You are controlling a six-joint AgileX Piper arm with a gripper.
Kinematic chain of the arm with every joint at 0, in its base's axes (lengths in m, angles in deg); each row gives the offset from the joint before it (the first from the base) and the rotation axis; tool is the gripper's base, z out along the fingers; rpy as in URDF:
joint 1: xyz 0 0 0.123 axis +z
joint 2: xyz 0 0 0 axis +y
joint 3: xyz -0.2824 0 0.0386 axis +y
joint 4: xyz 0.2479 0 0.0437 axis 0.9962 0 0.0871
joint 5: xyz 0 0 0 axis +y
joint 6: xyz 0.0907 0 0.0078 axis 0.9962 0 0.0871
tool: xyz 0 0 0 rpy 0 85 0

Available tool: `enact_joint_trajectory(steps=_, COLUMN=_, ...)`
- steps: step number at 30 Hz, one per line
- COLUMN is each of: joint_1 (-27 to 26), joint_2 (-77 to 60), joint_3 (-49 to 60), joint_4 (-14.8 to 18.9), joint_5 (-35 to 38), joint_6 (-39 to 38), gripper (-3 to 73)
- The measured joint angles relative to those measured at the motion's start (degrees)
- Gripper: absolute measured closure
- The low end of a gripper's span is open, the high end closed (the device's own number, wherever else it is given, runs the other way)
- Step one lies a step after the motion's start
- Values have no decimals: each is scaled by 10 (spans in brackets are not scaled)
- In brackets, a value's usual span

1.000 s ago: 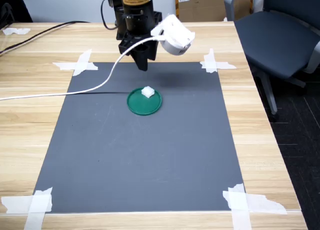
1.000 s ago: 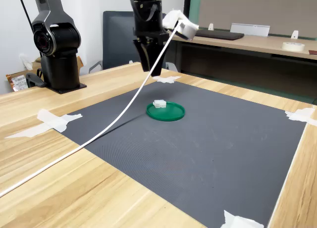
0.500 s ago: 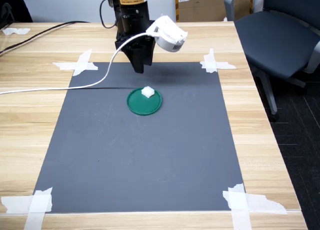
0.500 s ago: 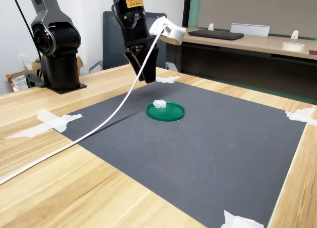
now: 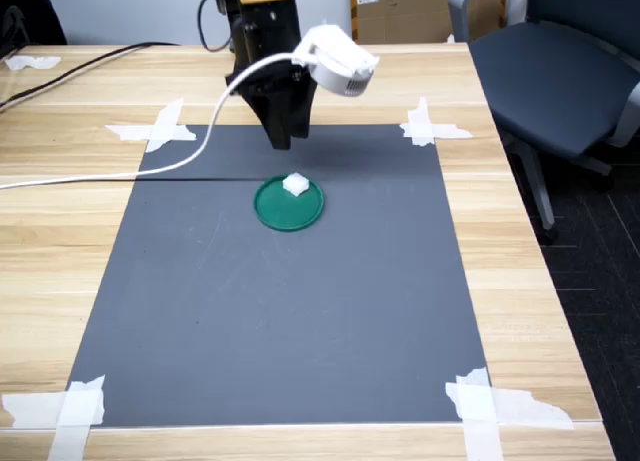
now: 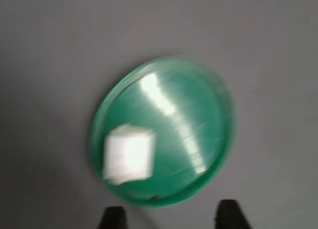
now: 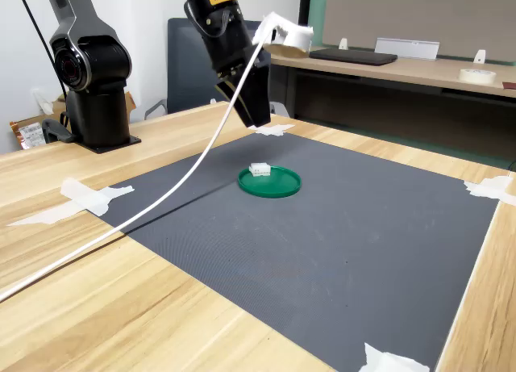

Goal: Grasp a white terminal and put it in the green lid.

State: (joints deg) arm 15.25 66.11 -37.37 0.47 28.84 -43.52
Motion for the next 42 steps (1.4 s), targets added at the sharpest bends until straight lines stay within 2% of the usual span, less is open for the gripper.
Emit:
enact_joint_trajectory(steps=6, joint_1=-8, joint_2=-89, joint_3=14, joint_4=8, joint_5=-47, joint_6=48, gripper=660)
enact_joint_trajectory(steps=9, joint_1=-40, joint_2=-140, joint_3=50, joint_4=24, joint_5=-81, joint_6=58, gripper=707)
enact_joint_trajectory(steps=16, joint_1=-144, joint_2=-297, joint_3=159, joint_4=102, joint_5=-148, joint_6=60, gripper=720)
enact_joint_trajectory(steps=20, joint_1=-177, joint_2=-401, joint_3=219, joint_4=158, joint_5=-160, joint_6=64, gripper=719)
enact_joint_trajectory(steps=23, joint_1=-185, joint_2=-468, joint_3=260, joint_4=182, joint_5=-161, joint_6=64, gripper=719)
enact_joint_trajectory(steps=34, joint_1=-186, joint_2=-620, joint_3=336, joint_4=190, joint_5=-160, joint_6=64, gripper=719)
enact_joint_trajectory(steps=42, joint_1=-186, joint_2=-666, joint_3=369, joint_4=192, joint_5=-162, joint_6=64, gripper=720)
